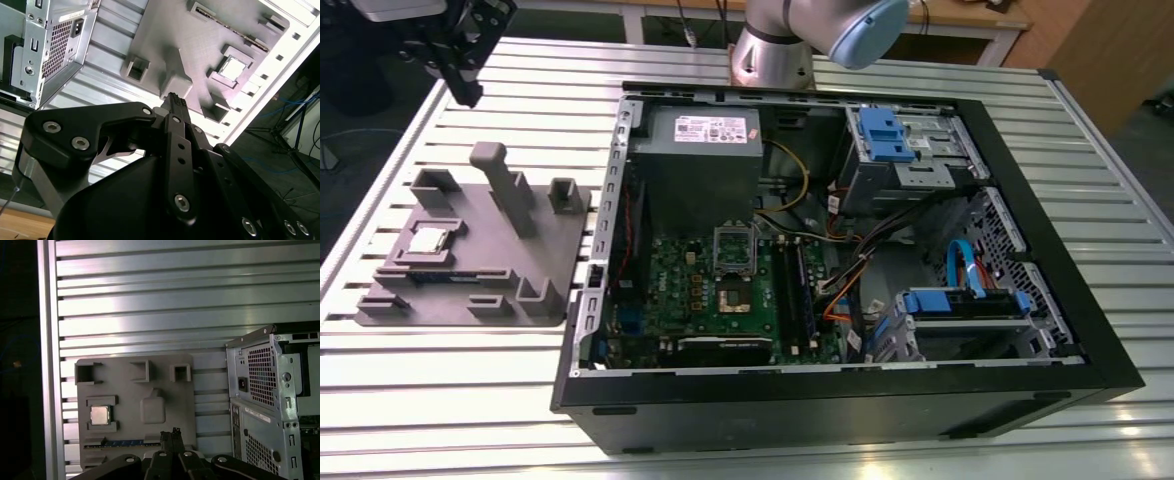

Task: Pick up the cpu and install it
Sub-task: 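Reach for the cpu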

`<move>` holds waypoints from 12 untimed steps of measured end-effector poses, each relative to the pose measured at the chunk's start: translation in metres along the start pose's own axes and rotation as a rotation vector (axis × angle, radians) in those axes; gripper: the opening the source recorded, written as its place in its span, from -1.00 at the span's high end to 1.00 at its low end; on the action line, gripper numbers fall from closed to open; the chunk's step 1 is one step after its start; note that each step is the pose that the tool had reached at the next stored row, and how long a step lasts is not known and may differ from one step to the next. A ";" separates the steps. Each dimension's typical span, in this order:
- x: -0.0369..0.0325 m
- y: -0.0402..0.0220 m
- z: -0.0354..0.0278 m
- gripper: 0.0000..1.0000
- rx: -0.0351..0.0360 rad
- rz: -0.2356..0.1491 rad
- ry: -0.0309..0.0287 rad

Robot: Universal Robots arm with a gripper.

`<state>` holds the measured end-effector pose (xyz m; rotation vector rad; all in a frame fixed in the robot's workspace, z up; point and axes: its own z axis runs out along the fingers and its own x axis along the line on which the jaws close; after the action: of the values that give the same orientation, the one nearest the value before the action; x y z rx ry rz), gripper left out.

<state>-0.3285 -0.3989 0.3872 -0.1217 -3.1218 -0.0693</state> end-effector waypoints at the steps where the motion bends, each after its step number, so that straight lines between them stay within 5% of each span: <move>1: 0.0005 0.0000 0.0000 0.80 0.0000 0.000 0.0000; 12: 0.0022 -0.0002 0.0001 0.80 0.0000 0.000 -0.0001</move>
<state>-0.3307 -0.3989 0.3872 -0.1219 -3.1219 -0.0693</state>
